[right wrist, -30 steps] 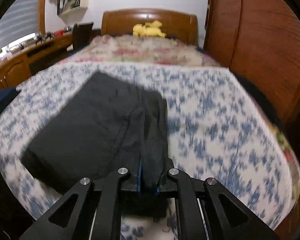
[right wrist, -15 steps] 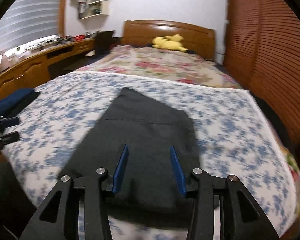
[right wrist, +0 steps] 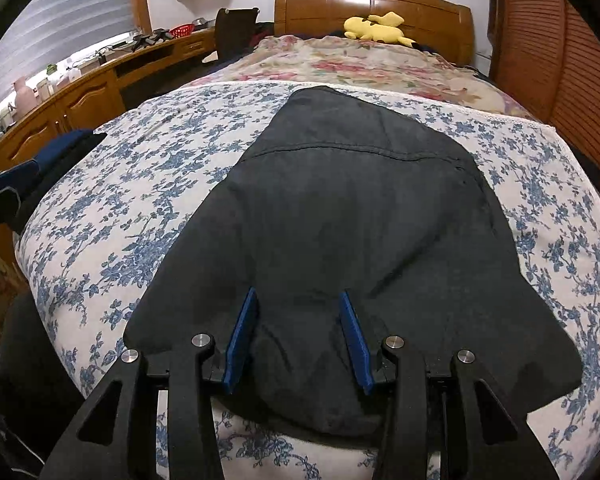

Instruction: Fold large clothes

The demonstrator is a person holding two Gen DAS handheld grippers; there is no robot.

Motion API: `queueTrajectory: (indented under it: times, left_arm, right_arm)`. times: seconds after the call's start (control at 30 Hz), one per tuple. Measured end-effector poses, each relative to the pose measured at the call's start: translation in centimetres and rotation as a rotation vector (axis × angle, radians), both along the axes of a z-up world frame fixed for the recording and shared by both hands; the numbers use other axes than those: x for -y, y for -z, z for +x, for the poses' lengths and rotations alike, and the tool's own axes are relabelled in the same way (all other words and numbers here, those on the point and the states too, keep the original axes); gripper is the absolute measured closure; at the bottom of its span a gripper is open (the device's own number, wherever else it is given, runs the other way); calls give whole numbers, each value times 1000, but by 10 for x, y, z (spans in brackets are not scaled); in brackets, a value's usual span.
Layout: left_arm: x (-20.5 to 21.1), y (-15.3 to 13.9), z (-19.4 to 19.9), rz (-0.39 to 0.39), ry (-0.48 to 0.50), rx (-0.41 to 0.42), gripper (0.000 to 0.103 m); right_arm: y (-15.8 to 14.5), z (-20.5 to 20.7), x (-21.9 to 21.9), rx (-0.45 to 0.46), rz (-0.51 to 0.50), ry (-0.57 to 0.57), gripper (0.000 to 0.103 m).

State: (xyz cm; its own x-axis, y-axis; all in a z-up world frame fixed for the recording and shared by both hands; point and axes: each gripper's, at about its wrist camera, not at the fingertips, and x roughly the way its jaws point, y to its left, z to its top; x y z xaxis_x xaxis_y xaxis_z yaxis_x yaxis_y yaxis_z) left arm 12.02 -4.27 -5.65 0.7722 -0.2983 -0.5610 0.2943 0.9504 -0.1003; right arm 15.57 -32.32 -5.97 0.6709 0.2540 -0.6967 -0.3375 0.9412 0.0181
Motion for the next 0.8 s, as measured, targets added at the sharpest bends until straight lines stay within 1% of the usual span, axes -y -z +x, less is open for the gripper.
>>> queueTrajectory:
  times: [0.03, 0.17, 0.37, 0.5, 0.63, 0.7, 0.8]
  left_arm:
    - [1, 0, 1, 0, 2, -1, 17]
    - [4, 1, 4, -4, 11, -4, 17]
    - [12, 8, 12, 11, 33, -11, 17]
    - [19, 15, 21, 15, 45, -22, 17]
    - [23, 23, 35, 16, 51, -39, 17]
    - [27, 26, 41, 18, 59, -43, 17]
    - [32, 29, 54, 16, 72, -51, 17]
  right_arm:
    - [-3, -2, -5, 4, -4, -2, 59]
    - [-17, -24, 4, 41, -12, 19, 58]
    - [-30, -48, 42, 101, -35, 99, 58]
    - [-35, -60, 67, 124, -52, 166, 58]
    - [-24, -56, 80, 102, -58, 220, 53]
    - [-18, -51, 86, 75, -42, 232, 50]
    - [-10, -48, 85, 55, -50, 238, 48]
